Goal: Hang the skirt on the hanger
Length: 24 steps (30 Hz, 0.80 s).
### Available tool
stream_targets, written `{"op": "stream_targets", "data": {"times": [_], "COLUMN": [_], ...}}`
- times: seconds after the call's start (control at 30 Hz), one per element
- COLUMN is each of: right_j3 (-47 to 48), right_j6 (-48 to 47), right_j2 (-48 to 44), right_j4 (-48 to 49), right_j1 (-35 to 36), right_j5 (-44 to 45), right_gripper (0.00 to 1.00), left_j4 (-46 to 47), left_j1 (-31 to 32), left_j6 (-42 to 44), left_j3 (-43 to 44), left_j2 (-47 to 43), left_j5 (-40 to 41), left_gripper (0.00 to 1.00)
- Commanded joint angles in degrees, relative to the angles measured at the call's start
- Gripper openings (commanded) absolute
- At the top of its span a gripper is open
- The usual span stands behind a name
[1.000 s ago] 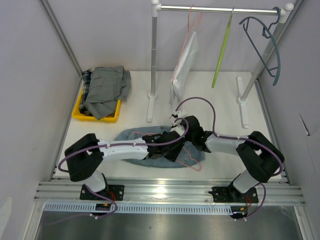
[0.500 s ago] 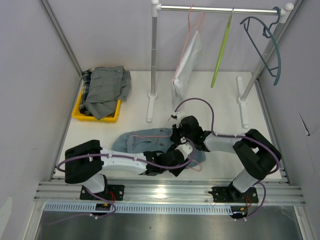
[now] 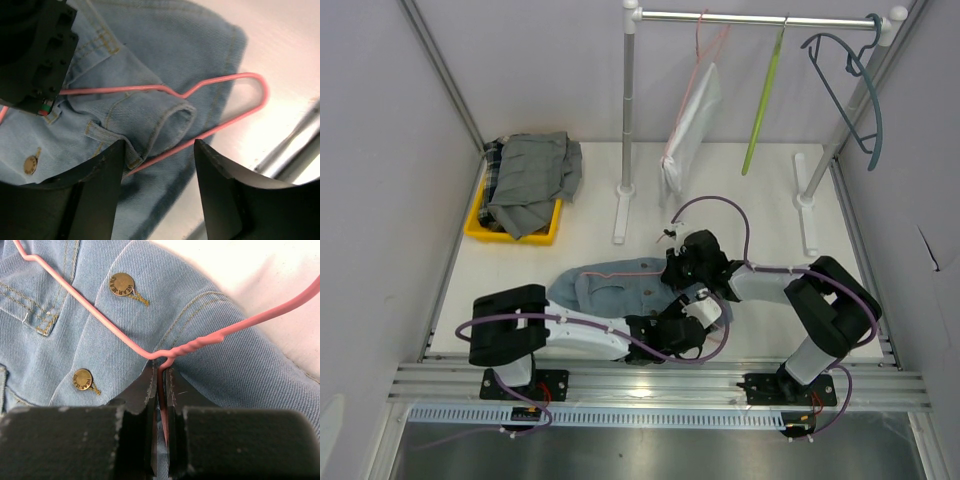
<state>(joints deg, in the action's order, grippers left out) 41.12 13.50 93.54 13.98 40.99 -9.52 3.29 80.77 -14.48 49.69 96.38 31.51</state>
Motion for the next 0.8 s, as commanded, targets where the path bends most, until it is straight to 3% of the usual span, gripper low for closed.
{"op": "stream_targets", "data": {"times": [0.0, 0.07, 0.17, 0.2, 0.27, 0.53, 0.77], "right_j3": [1.06, 1.06, 1.15, 1.15, 1.15, 1.41, 3.00], "right_j6": [-0.14, -0.05, 0.12, 0.30, 0.74, 0.39, -0.93], "right_j2": [0.77, 0.86, 1.30, 1.56, 1.74, 2.00, 1.83], "right_j4": [0.26, 0.26, 0.79, 0.88, 1.23, 1.05, -0.88], "right_j1": [0.67, 0.75, 0.58, 0.58, 0.67, 0.32, 0.23], "right_j5": [0.55, 0.47, 0.29, 0.03, -0.15, 0.47, 1.43], "right_gripper": [0.00, 0.00, 0.00, 0.00, 0.00, 0.00, 0.00], "left_j4": [1.89, 4.35, 2.43, 1.99, 1.55, 1.90, -2.23], "left_j1": [0.70, 1.14, 1.05, 1.05, 0.97, 0.97, 0.18], "left_j6": [-0.11, -0.89, -3.53, -3.62, -4.76, -3.89, -1.43], "left_j3": [1.21, -0.55, -1.62, -1.53, -1.70, -4.95, -2.24], "left_j2": [0.57, -2.32, -2.60, -1.82, -1.46, -12.42, -18.68], "left_j5": [7.68, 6.91, 8.48, 8.66, 8.75, 8.13, 7.34], "left_gripper": [0.58, 0.53, 0.37, 0.16, 0.00, 0.00, 0.00]}}
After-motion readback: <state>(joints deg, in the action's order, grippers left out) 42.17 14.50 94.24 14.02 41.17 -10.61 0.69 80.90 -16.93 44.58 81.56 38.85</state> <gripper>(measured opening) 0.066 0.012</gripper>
